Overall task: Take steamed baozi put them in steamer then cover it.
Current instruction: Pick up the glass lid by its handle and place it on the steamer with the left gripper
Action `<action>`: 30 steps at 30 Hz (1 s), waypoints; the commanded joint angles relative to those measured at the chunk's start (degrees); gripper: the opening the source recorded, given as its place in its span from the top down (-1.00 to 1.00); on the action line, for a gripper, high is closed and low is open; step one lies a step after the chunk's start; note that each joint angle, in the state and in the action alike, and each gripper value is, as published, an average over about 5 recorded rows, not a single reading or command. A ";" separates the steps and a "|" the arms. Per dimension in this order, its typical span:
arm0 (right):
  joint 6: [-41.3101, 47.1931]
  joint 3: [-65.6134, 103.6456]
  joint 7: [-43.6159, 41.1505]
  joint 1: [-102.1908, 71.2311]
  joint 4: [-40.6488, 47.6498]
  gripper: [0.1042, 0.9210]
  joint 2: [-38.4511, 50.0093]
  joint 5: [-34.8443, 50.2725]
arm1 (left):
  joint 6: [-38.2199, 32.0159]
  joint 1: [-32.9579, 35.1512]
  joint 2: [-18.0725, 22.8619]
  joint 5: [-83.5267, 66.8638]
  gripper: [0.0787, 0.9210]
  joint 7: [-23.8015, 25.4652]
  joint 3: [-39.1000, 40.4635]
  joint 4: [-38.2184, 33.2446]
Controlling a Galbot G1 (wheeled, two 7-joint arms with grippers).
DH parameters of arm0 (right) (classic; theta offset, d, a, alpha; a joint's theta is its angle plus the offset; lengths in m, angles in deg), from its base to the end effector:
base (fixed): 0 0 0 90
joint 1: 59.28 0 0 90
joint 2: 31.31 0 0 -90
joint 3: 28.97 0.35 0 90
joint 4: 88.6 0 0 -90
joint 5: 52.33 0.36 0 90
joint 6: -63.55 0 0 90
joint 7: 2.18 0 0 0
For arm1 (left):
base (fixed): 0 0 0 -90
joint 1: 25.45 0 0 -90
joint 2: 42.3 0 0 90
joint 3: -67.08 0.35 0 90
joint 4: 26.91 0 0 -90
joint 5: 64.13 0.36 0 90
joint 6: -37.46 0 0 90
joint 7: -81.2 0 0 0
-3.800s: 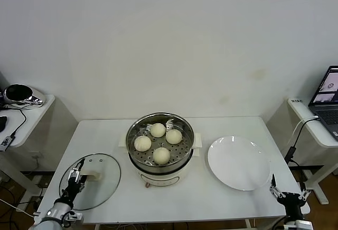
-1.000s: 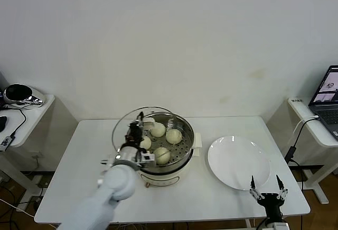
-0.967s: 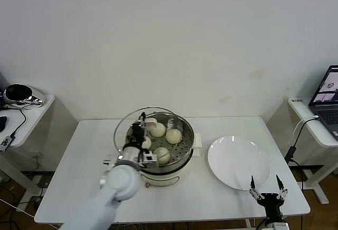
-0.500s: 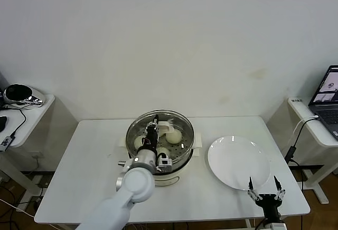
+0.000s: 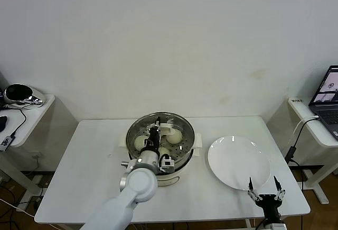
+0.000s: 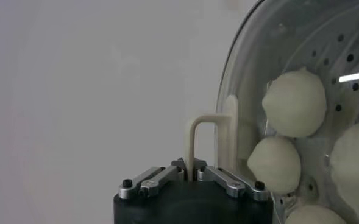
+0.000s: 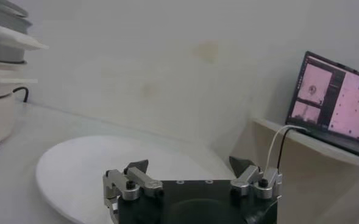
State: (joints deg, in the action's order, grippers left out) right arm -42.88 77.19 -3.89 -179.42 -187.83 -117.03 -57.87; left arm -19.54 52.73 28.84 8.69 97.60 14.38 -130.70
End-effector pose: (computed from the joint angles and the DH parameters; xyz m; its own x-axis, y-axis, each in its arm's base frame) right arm 0.1525 -0.1204 -0.4170 -0.9847 0.1637 0.0604 0.1397 0.9472 -0.2885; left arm 0.3375 -0.1151 -0.2548 -0.9899 0.1219 0.0730 0.0759 0.0194 0.9969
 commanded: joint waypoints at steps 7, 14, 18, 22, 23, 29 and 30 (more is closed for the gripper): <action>-0.22 0.09 -0.07 -0.14 0.14 -0.76 0.09 0.00 | -0.34 0.17 0.64 0.99 0.85 -0.39 -0.13 1.19; -0.28 0.02 -0.13 -0.14 0.24 -0.76 0.06 -0.09 | -0.49 0.73 0.35 0.95 0.85 -0.43 -0.66 1.08; -0.29 -0.08 -0.16 -0.11 0.23 -0.76 0.00 -0.17 | -0.62 0.92 0.81 0.77 0.85 -0.75 -0.70 1.17; -0.34 -0.12 -0.21 -0.25 0.22 -0.76 0.02 -0.23 | -1.10 1.10 1.59 0.54 0.85 -1.74 -1.10 1.18; -0.34 -0.13 -0.22 -0.28 0.21 -0.76 0.04 -0.25 | -1.17 1.19 1.70 0.43 0.85 -1.95 -1.23 1.01; -0.21 -0.42 -0.26 -0.26 0.08 -0.76 0.03 -0.41 | -1.09 3.02 0.90 -0.38 0.65 -2.08 -1.79 -2.59; -0.16 -0.51 -0.28 -0.28 0.01 -0.76 0.02 -0.47 | -1.06 3.66 0.53 -0.73 0.57 -2.13 -1.93 -3.55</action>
State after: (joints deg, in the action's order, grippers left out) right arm -43.16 76.88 -4.13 -179.70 -187.64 -116.99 -58.22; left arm -20.57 54.56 30.04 8.87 95.89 12.85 -130.47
